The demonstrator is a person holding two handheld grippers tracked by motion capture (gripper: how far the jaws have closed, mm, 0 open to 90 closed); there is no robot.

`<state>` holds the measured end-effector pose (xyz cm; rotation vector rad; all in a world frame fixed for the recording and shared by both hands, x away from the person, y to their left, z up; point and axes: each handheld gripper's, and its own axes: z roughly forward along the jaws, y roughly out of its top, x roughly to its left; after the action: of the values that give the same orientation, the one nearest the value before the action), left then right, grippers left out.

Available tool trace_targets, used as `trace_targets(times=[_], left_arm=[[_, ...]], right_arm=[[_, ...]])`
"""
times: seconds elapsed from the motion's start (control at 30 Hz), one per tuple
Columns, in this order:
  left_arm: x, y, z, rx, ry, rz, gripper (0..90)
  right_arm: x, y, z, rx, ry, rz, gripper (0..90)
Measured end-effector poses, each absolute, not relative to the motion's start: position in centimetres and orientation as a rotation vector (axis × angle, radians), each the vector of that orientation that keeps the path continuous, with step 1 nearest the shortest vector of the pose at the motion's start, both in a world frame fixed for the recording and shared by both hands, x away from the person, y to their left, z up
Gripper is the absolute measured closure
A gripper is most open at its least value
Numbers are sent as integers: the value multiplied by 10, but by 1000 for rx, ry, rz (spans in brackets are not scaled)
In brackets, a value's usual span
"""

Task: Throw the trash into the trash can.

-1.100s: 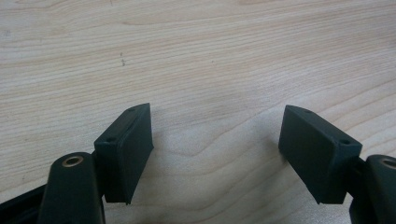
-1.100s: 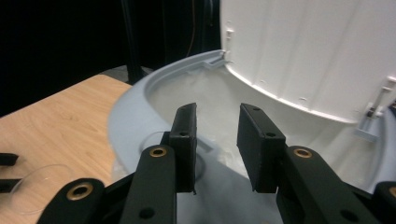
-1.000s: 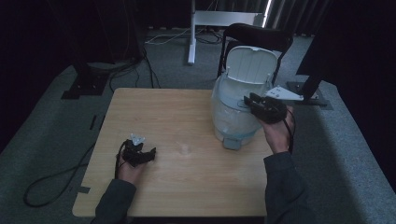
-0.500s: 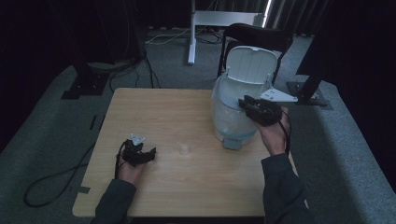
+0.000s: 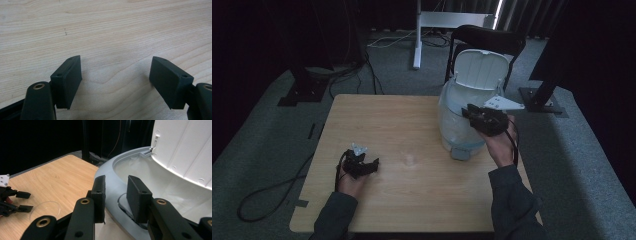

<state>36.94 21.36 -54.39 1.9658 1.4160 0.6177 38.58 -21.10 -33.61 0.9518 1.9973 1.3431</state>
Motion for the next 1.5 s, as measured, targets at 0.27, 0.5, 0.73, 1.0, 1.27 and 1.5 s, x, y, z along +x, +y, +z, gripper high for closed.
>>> trace_targets(times=[0.27, 0.5, 0.73, 1.0, 1.27, 1.5], left_arm=[[369, 214, -544, 1965, 1416, 617, 259], [369, 214, -544, 1966, 1416, 617, 259], [369, 214, -544, 1966, 1416, 617, 260], [369, 214, -544, 1966, 1416, 617, 260], [369, 214, -544, 1966, 1416, 617, 260], [369, 214, -544, 1966, 1416, 617, 259]], right_arm=[[381, -203, -335, 921, 2009, 1363, 677], [381, -192, -338, 891, 2045, 1364, 677], [381, -182, -343, 868, 2077, 1365, 678], [381, -170, -352, 855, 2117, 1352, 678], [383, -156, -364, 843, 2161, 1324, 677], [384, -147, -374, 838, 2192, 1306, 677]])
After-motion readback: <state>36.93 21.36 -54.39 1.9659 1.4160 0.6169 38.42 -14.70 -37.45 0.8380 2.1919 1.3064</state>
